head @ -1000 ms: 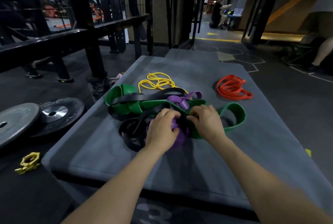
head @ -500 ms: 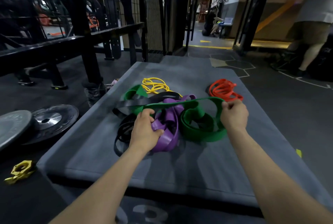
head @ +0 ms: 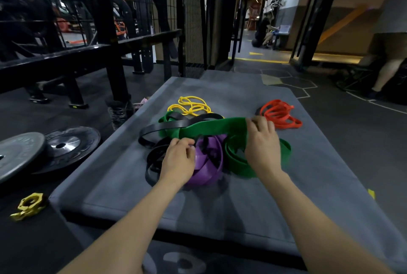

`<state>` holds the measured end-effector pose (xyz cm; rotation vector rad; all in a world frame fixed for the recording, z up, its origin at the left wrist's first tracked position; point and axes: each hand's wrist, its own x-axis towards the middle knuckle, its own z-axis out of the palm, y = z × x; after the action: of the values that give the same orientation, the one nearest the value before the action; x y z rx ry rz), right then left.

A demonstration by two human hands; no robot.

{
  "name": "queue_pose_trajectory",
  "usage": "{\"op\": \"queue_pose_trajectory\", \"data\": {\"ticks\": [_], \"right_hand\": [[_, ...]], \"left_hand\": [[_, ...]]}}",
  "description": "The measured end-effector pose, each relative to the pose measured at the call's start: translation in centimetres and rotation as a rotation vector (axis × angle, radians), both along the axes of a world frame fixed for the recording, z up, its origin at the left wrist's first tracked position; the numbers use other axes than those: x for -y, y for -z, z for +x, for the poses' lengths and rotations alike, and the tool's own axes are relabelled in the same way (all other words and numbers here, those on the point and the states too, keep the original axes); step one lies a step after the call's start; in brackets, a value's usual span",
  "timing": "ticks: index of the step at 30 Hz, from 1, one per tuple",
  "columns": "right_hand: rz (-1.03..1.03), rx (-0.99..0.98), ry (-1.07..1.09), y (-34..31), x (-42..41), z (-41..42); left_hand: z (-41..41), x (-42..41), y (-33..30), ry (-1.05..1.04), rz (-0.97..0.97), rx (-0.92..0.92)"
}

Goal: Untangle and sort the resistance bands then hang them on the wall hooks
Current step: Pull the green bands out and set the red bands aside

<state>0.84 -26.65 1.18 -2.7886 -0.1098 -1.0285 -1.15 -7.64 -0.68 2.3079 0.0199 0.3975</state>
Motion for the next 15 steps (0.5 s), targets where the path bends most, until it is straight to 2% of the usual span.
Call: {"op": "queue_pose_trajectory", "data": {"ticks": [7,12,15], "right_hand": [[-0.028,-0.165,-0.211,0.2,-4.6,1.7],[-0.057,-0.423,-0.06,0.5,-4.8,3.2],[0.011,-0.445,-0.047,0.3,-4.6,3.5]], "left_hand": [[0.6,-1.1,0.0,-0.034,-0.119,0.16],[2.3,-3.0,-0.3,-0.153,-0.057,0.183],[4.1,-3.7,-1.3,-0.179,0.028,0.143]]}}
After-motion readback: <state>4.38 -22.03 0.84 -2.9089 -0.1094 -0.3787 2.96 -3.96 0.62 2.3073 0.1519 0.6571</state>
